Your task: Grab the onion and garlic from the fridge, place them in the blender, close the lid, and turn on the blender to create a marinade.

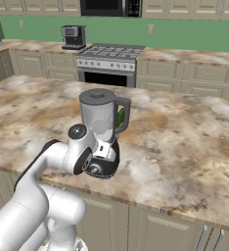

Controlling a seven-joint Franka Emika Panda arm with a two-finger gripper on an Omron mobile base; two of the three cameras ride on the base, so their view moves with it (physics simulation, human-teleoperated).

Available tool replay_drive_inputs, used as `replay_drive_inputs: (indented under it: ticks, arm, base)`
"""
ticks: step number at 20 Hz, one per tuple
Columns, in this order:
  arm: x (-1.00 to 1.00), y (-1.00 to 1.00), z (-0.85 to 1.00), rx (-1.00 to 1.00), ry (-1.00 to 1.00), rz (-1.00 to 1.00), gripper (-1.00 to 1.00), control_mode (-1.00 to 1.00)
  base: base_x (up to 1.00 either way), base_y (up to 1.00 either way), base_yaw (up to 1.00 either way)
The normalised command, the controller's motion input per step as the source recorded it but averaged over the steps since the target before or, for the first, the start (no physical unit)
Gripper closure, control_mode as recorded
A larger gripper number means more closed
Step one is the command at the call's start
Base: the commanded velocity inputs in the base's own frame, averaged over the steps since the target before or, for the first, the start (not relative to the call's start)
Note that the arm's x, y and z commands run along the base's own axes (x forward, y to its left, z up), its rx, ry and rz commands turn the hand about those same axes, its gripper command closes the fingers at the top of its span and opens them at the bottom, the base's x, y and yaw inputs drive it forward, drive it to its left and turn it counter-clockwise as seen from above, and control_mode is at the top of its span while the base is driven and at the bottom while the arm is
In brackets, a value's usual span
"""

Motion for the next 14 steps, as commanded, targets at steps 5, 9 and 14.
replay_drive_inputs:
  ticks: [5,9,14]
  arm:
    - [0.05,0.02,-0.02,-0.01,-0.01,0.00,1.00,-1.00]
    - [0.15,0.00,-0.09,-0.01,0.00,0.00,1.00,-1.00]
    - [0.19,0.04,-0.40,-0.09,0.00,0.00,1.00,-1.00]
  base:
    - [0.00,0.00,0.00]
    - [0.00,0.00,0.00]
    - [0.00,0.00,0.00]
